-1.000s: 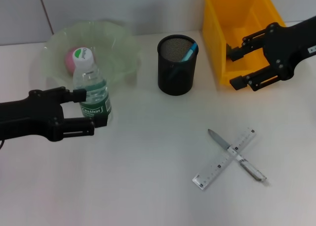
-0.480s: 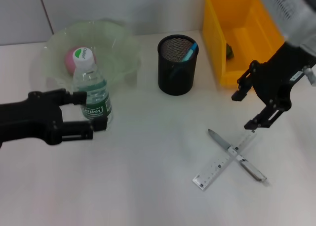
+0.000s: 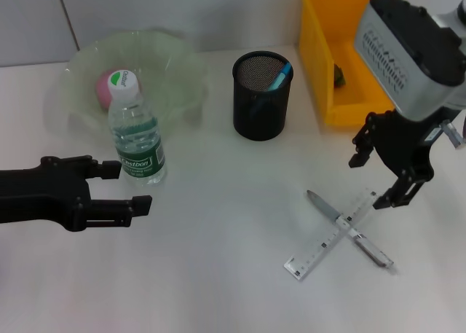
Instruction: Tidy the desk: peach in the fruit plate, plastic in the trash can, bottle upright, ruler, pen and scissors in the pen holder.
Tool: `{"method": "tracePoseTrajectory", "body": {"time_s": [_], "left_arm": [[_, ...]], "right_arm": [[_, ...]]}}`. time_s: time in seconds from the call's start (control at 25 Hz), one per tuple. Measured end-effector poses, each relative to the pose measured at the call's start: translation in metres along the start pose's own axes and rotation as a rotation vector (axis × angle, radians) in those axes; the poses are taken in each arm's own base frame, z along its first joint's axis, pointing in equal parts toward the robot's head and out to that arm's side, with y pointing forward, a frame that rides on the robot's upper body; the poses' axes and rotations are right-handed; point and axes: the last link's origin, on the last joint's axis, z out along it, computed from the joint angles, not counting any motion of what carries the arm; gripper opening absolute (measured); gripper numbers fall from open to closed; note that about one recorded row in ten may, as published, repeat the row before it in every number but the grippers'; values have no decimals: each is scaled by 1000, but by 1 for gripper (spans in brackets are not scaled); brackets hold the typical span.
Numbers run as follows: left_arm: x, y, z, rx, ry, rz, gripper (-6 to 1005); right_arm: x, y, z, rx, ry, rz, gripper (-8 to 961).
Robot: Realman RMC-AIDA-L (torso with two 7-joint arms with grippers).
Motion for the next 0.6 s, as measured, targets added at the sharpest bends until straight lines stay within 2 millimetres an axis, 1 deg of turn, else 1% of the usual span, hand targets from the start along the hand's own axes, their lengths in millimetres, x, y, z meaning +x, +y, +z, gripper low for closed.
{"method": "tracePoseTrajectory", "body": {"time_s": [0.28,0.4,0.48,0.6], "left_arm": [[1,1,0,-5,41,-17,845],[2,2,-1,-8,63,-27,844],[-1,3,-4,-8,91,-47,844],[-4,5,-6,-13,118,-70,844]], "right_arm": [[8,2,12,-1,73,-100,706],[8,2,15,-2,80,-128,705],[8,1,21,-3,93,-173,705],[8,1,25,-7,98,-200,704]]}}
